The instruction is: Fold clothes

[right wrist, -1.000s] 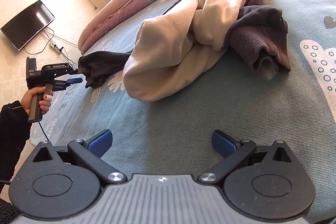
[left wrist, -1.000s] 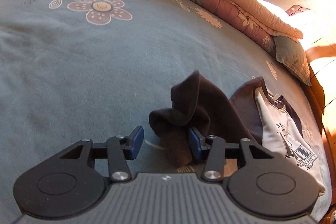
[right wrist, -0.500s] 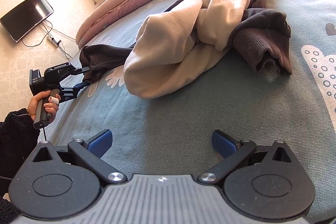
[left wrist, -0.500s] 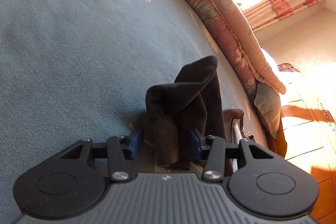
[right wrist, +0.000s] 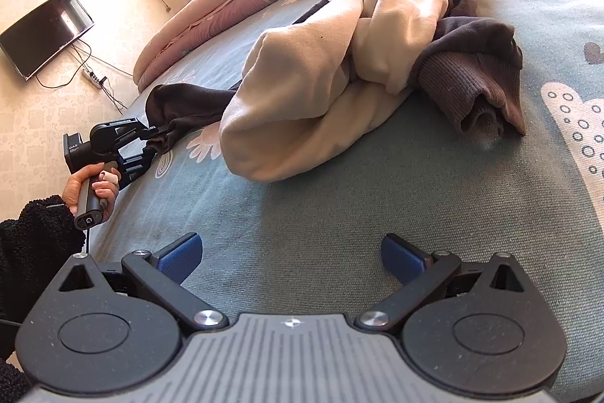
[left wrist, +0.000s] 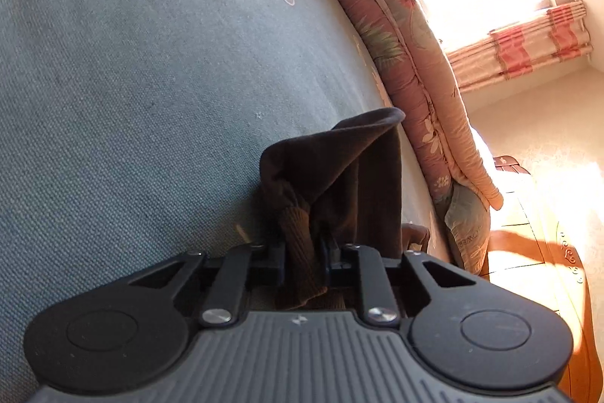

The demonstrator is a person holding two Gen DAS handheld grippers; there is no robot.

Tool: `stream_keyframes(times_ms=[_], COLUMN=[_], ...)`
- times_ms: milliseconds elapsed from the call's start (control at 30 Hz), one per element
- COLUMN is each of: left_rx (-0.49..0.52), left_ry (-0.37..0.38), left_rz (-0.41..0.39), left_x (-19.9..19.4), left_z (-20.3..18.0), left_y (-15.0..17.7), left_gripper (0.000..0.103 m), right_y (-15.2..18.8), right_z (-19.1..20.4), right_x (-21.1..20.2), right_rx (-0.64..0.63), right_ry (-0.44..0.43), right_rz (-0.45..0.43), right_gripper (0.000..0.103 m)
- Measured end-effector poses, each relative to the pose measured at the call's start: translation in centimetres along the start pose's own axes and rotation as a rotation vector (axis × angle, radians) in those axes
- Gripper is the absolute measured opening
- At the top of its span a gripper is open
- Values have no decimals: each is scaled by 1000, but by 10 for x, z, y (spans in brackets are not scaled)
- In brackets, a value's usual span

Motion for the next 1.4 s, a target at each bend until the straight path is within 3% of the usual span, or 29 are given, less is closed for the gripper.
stream_keyframes(times_ms=[267,533,933,1067,1233,1333,1400], left_rx=[-138,-47,-52,36,103,80,64], left_ry=[61,19,31,44,-3,-30,-15], left_rz=[5,31,54,46,-43,-10,24], left_x=[-10,-11,-50,-61,-78,-78,-82], left_z=[9,3,10,-8,-2,15,23], left_y=[4,7,-1,-24,-83,-95,-85], left_gripper=[20,19,14,13,12,9,11], right_y=[0,-1,-2,0,0,1,1], right_z=[1,1,2,4,5,6,7], right_x=[0,2,6,8,8,10,10], right_rx=[-15,-22,-30,-43,-49,-57,-63], right_ry=[-2,1,7,19,28,36,42], right_rz=[1,-2,-4,6,8,12,14], right_gripper=[103,103,103,103,103,103,103])
Point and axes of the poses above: each gripper's, at about its wrist camera, not at the fingertips, and x roughly the way its jaws point, z to its left, y to its underside, the point moved 10 cm from there along x, roughly the way its jaws point, and after that the axes turned 15 degrees about -z, right-handed, at the moved point
